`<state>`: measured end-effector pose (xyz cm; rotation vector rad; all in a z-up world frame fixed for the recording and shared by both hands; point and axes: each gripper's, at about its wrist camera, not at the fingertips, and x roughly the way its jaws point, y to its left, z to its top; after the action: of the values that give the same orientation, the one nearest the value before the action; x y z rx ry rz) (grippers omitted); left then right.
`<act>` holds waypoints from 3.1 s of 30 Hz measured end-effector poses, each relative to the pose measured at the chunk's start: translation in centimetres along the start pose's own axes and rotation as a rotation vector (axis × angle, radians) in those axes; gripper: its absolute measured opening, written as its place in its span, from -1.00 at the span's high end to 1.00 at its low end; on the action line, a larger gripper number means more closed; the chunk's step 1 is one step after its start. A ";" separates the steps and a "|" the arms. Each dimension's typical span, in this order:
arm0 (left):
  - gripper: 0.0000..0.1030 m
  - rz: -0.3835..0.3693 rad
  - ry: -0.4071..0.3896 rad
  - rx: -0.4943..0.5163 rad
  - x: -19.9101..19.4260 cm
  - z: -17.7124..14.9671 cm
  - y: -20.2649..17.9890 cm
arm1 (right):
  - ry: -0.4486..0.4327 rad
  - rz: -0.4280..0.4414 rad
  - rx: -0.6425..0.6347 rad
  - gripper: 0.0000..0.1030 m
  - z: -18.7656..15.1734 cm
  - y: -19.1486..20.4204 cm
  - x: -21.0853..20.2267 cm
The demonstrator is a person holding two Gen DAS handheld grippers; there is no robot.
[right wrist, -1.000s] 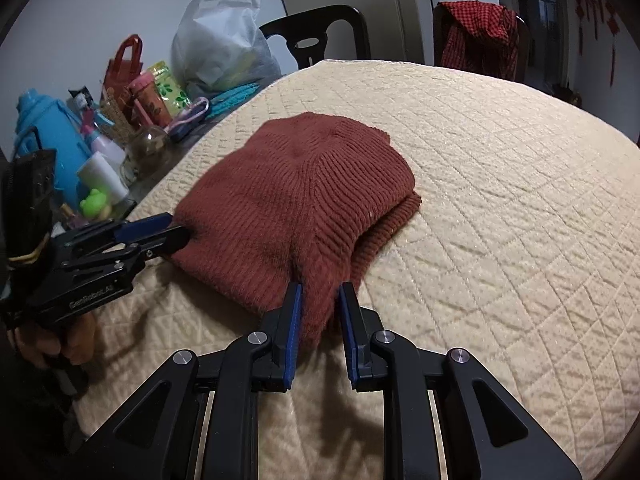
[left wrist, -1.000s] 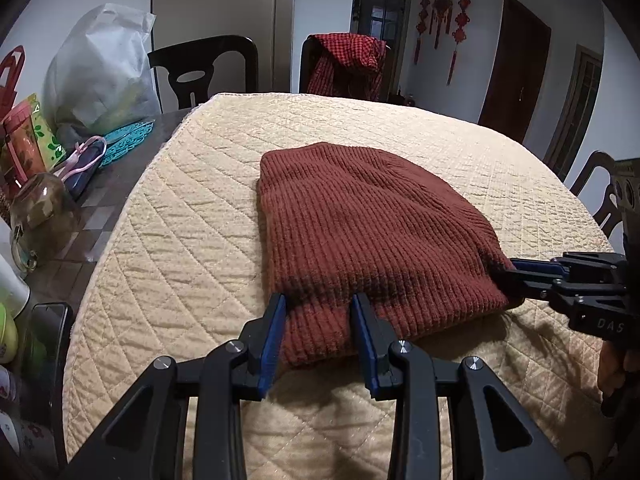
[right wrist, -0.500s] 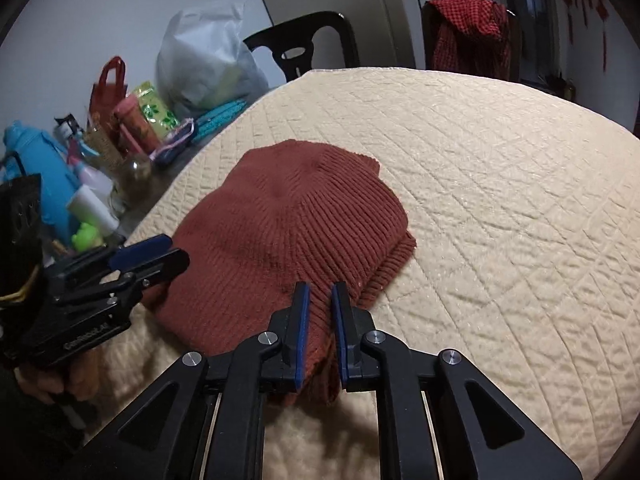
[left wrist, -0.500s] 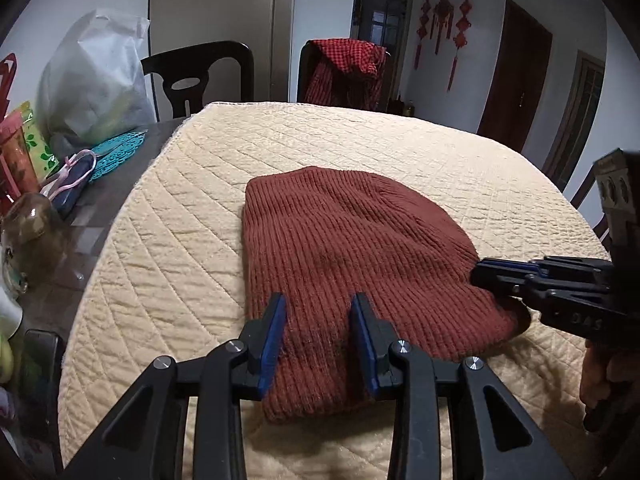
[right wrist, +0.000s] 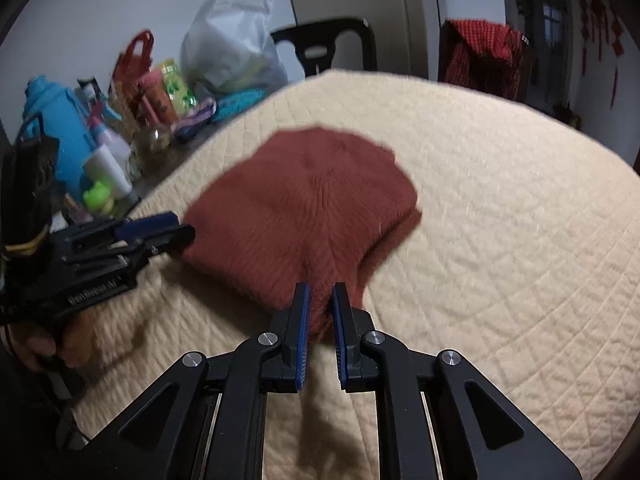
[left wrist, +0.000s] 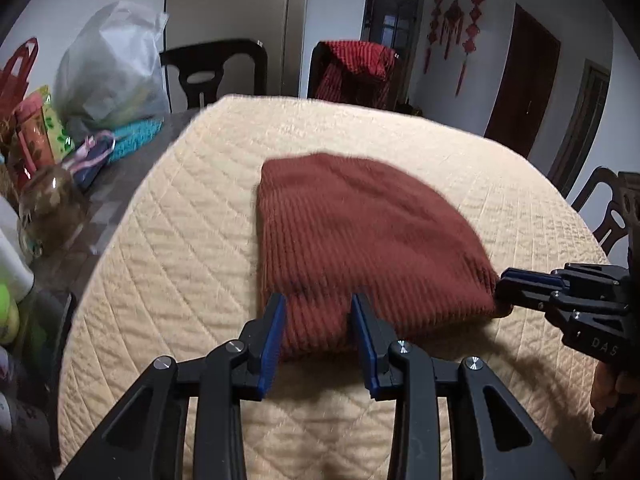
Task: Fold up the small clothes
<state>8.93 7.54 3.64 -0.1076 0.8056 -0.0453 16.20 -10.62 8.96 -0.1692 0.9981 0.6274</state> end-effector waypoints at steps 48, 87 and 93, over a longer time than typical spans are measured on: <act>-0.04 0.141 0.087 0.009 -1.0 -4.3 -0.8 | 0.034 -0.099 -0.070 0.30 -4.7 0.9 -1.0; -0.07 0.148 0.087 0.013 -1.0 -4.3 -0.9 | 0.033 -0.097 -0.068 0.30 -4.7 0.9 -0.9; -0.07 0.146 0.087 0.012 -1.0 -4.3 -0.9 | 0.033 -0.097 -0.068 0.30 -4.7 0.9 -0.9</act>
<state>5.16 6.43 1.48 -0.0353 0.8979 0.0840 11.89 -12.19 7.31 -0.2876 0.9950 0.5716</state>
